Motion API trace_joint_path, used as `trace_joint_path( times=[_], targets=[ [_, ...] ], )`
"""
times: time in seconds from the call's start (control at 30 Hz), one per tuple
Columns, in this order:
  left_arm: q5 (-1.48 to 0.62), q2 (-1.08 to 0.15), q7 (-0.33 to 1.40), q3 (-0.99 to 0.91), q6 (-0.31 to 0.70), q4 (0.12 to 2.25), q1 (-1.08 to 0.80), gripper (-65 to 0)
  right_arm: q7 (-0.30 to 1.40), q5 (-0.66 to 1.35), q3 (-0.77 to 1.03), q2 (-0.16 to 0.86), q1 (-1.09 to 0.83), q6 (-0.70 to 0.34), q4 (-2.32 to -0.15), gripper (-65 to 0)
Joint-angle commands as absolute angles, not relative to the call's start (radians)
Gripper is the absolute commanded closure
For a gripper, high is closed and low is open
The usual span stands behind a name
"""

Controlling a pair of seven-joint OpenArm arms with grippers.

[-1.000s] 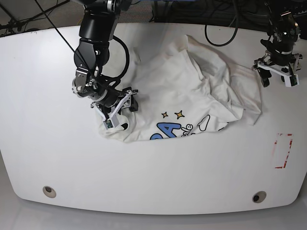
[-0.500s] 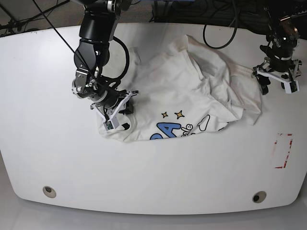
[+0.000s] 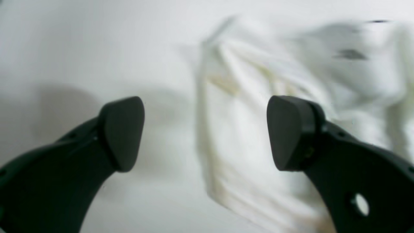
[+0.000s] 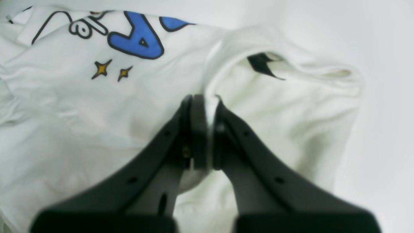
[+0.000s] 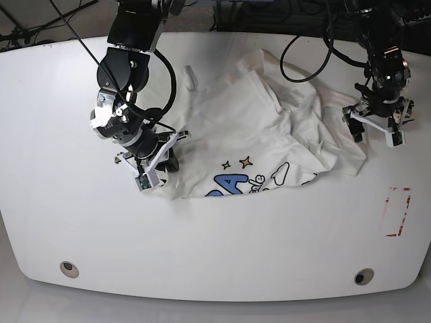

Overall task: Fold the T-shirt properly
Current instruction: 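Move the left gripper down to the shirt's opposite edge and grasp it, then lift the shirt with both grippers and pull the grippers apart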

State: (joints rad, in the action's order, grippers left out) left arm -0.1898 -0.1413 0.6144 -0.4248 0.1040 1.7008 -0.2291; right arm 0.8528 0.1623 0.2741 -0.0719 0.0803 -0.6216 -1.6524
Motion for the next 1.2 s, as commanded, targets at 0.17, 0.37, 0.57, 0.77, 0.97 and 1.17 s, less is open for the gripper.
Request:
trace_joint_path(
  times=[0.17, 0.37, 0.57, 0.77, 0.97, 1.17],
  targets=[
    [-0.150, -0.157, 0.593, -0.427, 0.110, 1.616, -0.150, -56.2, 0.866, 0.180, 0.280, -0.070, 0.101, -0.625, -1.739, 0.0],
    [-0.148, -0.156, 0.593, -0.410, 0.194, 1.558, -0.145, -56.1, 0.871, 0.180, 0.280, -0.070, 0.076, -0.625, -1.802, 0.0],
    [-0.142, -0.151, 0.591, -0.355, 0.255, 1.517, -0.145, -56.0, 0.871, 0.180, 0.280, -0.068, 0.058, -0.627, -1.830, 0.0],
    [-0.147, -0.151, 0.591, -0.300, 0.255, 1.477, -0.143, -39.6, 0.871, 0.180, 0.280, -0.056, 0.036, -0.627, -1.885, 0.0],
    [-0.143, -0.156, 0.591, -0.294, 0.257, 1.405, -0.091, 0.0, 0.871, 0.180, 0.278, -0.056, 0.038, -0.627, -1.888, 0.0],
    [-0.143, -0.179, 0.591, -0.295, 0.257, 1.451, -0.076, 0.0, 0.871, 0.180, 0.280, -0.005, 0.073, -0.627, -1.882, 0.0]
  ],
)
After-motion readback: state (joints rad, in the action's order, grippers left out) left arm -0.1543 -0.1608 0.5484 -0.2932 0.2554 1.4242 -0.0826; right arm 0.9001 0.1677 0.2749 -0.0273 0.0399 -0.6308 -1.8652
